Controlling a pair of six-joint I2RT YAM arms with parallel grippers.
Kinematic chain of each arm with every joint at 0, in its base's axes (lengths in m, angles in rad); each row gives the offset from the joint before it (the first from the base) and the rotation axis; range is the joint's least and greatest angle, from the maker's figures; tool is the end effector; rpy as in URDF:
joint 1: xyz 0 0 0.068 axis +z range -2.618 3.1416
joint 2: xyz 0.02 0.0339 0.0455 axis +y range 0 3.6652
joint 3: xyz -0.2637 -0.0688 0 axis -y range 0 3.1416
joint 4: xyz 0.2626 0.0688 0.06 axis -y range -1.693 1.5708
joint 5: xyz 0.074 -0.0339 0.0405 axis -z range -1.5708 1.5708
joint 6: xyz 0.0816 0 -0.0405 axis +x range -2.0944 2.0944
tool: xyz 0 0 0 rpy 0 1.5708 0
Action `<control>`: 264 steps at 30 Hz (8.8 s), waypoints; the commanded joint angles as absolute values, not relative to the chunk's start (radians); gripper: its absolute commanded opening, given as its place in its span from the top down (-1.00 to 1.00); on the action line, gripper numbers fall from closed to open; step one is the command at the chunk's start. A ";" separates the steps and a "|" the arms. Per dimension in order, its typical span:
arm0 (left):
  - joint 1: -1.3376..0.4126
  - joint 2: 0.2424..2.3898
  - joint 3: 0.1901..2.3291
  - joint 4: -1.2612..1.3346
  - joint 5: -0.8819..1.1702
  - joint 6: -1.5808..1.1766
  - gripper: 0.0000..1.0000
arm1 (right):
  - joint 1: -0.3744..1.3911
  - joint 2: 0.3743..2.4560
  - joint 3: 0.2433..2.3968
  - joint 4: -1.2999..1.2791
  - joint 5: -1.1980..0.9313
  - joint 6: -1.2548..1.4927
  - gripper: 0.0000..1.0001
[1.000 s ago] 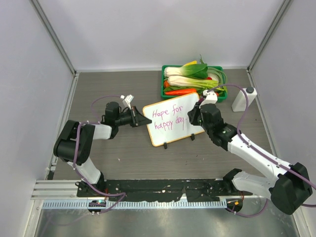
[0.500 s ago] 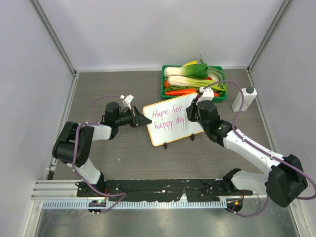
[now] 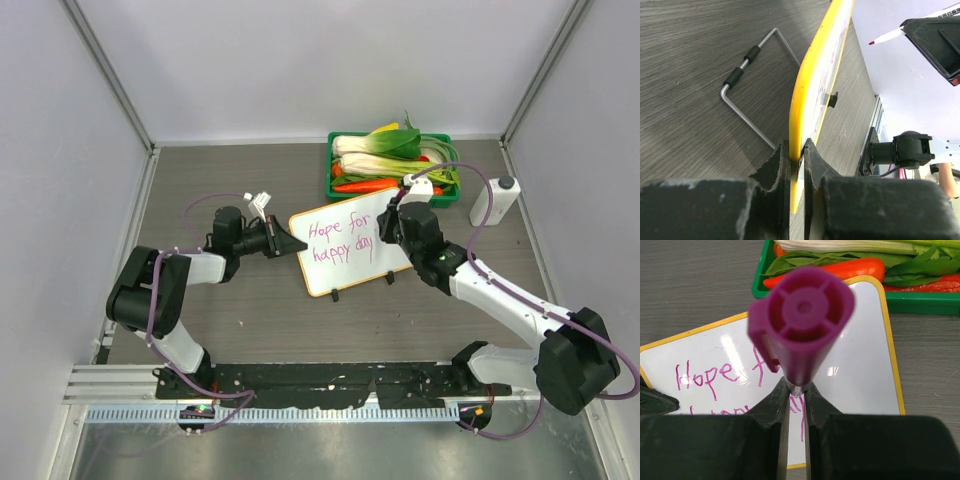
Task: Write a sentence on the whiteboard
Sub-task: Write a sentence on the whiteboard, then place the whiteboard marker at the center of the board, then reset both arms
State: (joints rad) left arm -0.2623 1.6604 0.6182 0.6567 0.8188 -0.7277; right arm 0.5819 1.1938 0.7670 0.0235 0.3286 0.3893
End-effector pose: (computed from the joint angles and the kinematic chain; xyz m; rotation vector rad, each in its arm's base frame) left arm 0.3207 -0.1478 0.1309 0.1088 2.1078 -1.4216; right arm 0.2867 0.1571 0.2452 0.0251 1.9645 0.3157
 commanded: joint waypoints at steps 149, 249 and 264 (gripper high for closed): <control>-0.276 1.724 0.595 0.494 0.669 -0.617 1.00 | 0.561 1.132 0.640 0.167 0.255 0.482 0.97; -0.278 0.905 0.818 -0.129 0.387 -0.729 -0.99 | 0.545 0.707 0.459 -0.500 -0.052 0.836 -0.46; -0.278 0.948 0.873 -0.238 0.229 -0.674 -0.99 | 0.545 0.756 0.730 -0.578 0.233 0.623 -0.62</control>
